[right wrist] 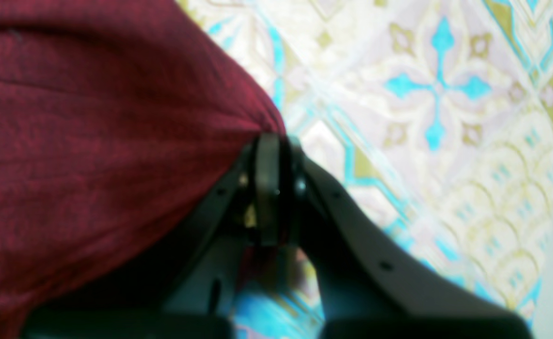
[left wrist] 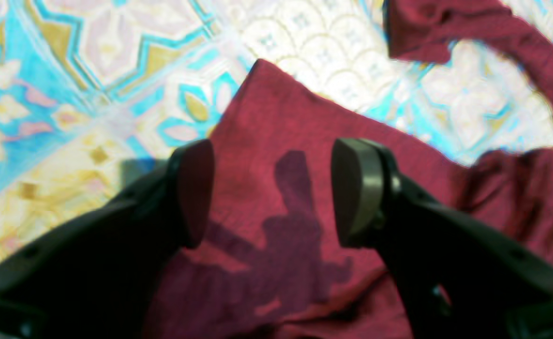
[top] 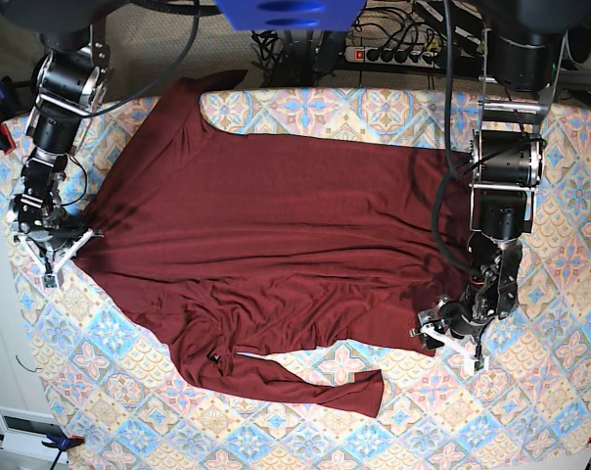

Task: Layout the t-shirt on the table in an organized manner, then fold the t-shirt properly
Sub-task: 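Hold both shirt sides and stretch them apart to flatten the body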

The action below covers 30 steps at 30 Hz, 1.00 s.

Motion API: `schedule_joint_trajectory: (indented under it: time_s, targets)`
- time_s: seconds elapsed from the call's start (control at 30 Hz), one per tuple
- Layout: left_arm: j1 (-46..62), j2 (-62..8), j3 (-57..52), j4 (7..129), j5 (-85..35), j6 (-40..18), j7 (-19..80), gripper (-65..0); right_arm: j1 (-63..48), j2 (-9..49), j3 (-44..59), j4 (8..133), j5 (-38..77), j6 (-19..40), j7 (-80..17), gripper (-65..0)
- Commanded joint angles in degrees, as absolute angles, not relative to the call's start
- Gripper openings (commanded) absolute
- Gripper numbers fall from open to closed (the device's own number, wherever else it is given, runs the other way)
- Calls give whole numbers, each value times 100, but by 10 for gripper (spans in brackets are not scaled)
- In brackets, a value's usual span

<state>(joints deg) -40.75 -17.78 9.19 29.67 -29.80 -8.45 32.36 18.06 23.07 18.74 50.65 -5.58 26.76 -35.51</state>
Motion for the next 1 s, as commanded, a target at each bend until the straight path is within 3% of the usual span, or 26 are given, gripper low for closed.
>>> schedule_joint_trajectory:
  time_s: [0.0,0.63,0.7,0.9,0.97]
  targets:
    - [-4268,-1824,910,3055,-2870,-822,3125,-260,1921,2484,2018,5156,-611,2580,-3530,-639]
    - [-3916,-1464,875,3046,-1604,-822,3125,-271,1798,2475,2325,5182,-611,2580,-3530,-640]
    - [-3916,-1490,875,3046,-1604,-822,3125,-328,1798,2475,2334,5182,-611,2580,-3530,-640]
    - [-3916,-1754,866,3046,-1596,-813,2809,-650,1798,2475,2316,5191,-611,2580,-3565,-640]
    - [-3916,-1938,857,3046,-1613,-769,2738,-650,1798,2475,2316,5244,-611,2580,-3574,-640]
